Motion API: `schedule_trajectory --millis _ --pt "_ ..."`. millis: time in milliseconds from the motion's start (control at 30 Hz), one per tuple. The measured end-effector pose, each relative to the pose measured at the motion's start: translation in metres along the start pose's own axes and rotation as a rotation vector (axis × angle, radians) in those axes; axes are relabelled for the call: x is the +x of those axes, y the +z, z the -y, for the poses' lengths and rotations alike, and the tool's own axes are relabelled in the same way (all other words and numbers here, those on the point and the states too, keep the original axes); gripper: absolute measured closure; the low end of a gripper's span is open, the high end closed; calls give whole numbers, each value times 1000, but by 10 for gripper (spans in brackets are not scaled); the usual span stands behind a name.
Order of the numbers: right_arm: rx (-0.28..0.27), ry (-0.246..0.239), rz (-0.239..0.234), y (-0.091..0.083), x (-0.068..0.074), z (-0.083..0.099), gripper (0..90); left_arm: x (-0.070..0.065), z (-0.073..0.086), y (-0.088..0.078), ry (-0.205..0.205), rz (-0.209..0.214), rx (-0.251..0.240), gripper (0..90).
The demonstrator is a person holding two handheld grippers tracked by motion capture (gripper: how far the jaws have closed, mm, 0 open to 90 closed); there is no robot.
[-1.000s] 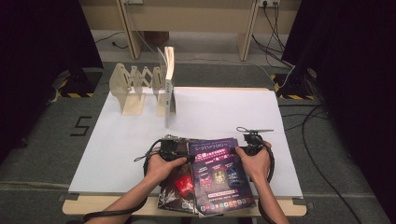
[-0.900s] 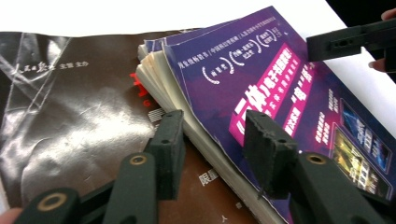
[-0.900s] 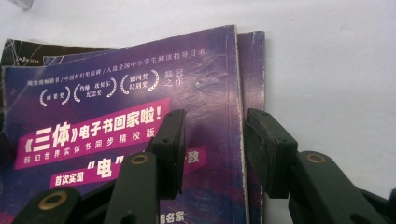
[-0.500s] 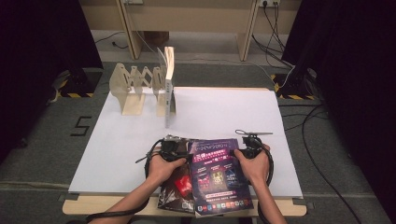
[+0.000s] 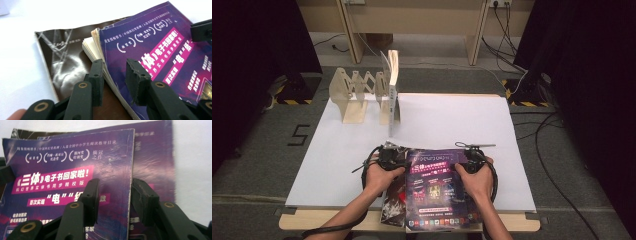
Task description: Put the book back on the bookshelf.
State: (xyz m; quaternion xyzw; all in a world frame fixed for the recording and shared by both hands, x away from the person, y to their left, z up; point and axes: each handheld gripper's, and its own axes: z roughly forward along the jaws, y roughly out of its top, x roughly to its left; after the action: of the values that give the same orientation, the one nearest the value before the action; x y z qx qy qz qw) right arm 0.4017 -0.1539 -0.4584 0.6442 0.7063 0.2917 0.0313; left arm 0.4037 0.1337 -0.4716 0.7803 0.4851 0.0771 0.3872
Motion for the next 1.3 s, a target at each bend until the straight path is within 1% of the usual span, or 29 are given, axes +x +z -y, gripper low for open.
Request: schedule_trajectory --millis 33,100,133,167,200,300,367,433,467,500,567,633,667,700,800,867,933,967,1000,1033,1067,1100,1133,1167,1233,1300 --pt "-2 -17 5 1 1 0 584 1 1 -2 5 -2 3 669" --pt "3 -22 6 1 6 2 582 2 3 -3 17 -14 6 669" --pt "5 -27 9 1 9 2 582 4 3 -4 18 -11 9 669" --pt "4 -37 9 2 10 3 581 6 4 -6 14 -13 11 668" --pt "4 -32 6 2 14 3 581 7 4 -6 14 -17 11 665" --pt "6 -59 10 4 19 4 581 11 6 -9 14 -23 18 662" --pt "12 -48 7 4 23 4 581 12 8 -11 18 -26 24 662" --pt "16 -67 10 5 27 5 581 13 9 -12 17 -35 25 663" --pt "17 -72 13 5 28 6 581 14 10 -13 14 -36 26 663" --pt "12 -66 21 5 31 7 581 14 10 -13 15 -35 27 663" --pt "8 -82 30 5 33 8 579 15 10 -13 12 -39 24 661" --pt "10 -69 23 6 35 9 579 16 10 -14 13 -42 26 660" --pt "16 -75 26 5 35 9 579 17 10 -14 14 -47 24 660" --pt "14 -66 15 5 36 9 580 17 11 -15 14 -52 21 660" --pt "19 -62 -7 7 37 10 581 19 12 -16 10 -58 12 660" --pt "24 -72 -12 7 37 10 579 21 13 -18 2 -51 6 657" --pt "39 -69 -35 7 36 8 575 22 14 -21 -7 -41 -2 650" --pt "42 -66 -50 7 34 6 576 23 14 -24 -9 -32 -7 639" --pt "59 -66 -71 7 30 3 576 23 14 -26 -13 -27 -12 623" --pt "64 -47 -89 7 28 0 576 24 15 -29 -18 -17 -20 610" --pt "50 -32 -116 7 24 -5 573 24 16 -32 -25 -9 -25 597" --pt "35 -32 -108 6 22 -9 569 24 17 -34 -32 1 -29 585" --pt "22 -29 -108 6 20 -14 567 25 19 -37 -31 7 -27 577" --pt "13 -24 -118 6 17 -19 565 24 20 -40 -30 11 -26 577" --pt "6 -23 -113 8 14 -28 560 24 24 -44 -30 22 -28 574" --pt "5 -24 -116 11 13 -37 557 23 28 -49 -21 24 -33 576"
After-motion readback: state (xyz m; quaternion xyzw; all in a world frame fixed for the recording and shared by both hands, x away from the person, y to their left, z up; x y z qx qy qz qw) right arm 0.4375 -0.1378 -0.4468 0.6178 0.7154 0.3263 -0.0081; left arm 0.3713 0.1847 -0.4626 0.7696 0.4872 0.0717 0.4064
